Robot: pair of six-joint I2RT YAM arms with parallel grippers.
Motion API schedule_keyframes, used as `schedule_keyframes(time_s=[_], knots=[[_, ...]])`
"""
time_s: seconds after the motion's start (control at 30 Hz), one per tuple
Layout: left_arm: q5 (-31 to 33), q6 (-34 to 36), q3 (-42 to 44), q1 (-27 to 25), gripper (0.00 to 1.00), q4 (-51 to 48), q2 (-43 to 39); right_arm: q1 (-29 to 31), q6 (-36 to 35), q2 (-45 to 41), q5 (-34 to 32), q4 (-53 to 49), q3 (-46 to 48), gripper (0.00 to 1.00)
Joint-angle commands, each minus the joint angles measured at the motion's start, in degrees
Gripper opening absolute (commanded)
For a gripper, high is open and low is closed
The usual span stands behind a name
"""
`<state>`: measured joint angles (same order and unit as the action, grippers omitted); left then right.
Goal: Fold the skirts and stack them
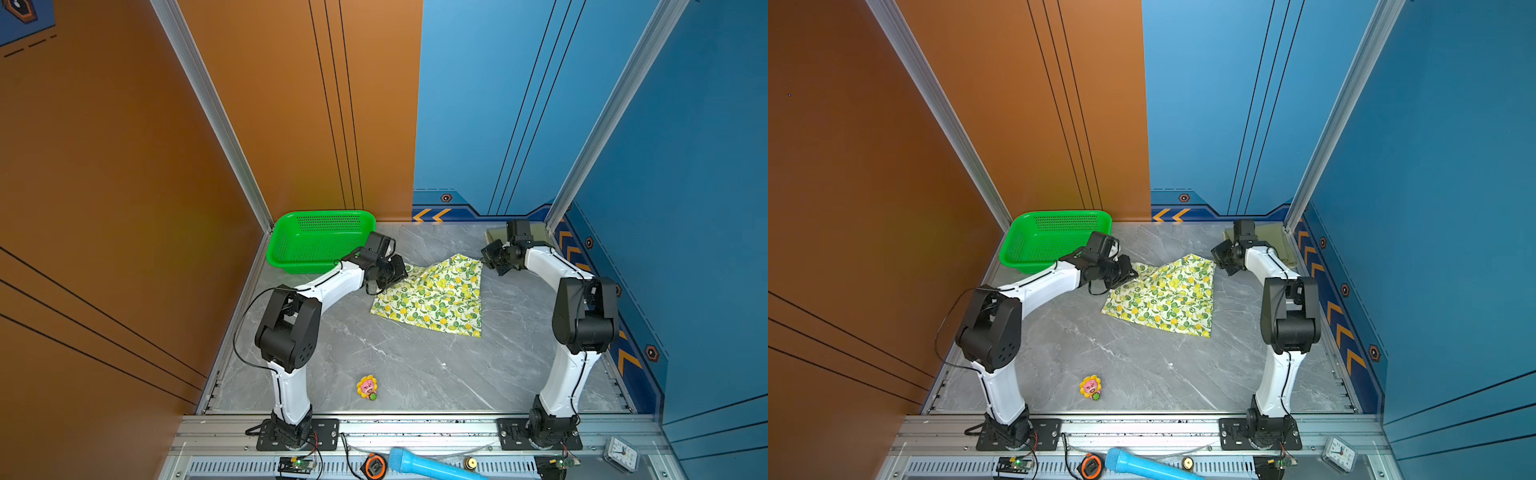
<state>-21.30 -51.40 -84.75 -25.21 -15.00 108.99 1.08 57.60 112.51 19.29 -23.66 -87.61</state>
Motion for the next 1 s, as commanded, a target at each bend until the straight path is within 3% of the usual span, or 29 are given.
schedule_keyframes(time_s=[0.0,0.23,0.4,0.63,0.97], knots=[[-2.53,1.70,-10.19,2.54,0.00,-4.06,3.74,-0.42,-4.96,-1.52,-4.22,-5.57,-7.62,0.00],[-5.46,1.89,-33.06,5.85,0.00,-9.97,14.57,-1.08,-10.37,6.76,-3.89,-8.75,-28.46,0.00],[-7.47,1.75,-34.93,6.48,0.00,-10.09,16.48,-0.23,-14.03,8.18,-2.84,-8.68,-31.67,0.00],[-9.19,1.27,-19.18,6.50,0.00,-1.75,9.63,3.70,-20.56,-4.35,-7.40,-6.03,-13.84,0.00],[-10.91,0.03,1.75,6.77,0.00,8.21,2.28,7.47,-19.18,-22.25,-10.97,4.55,19.56,0.00]])
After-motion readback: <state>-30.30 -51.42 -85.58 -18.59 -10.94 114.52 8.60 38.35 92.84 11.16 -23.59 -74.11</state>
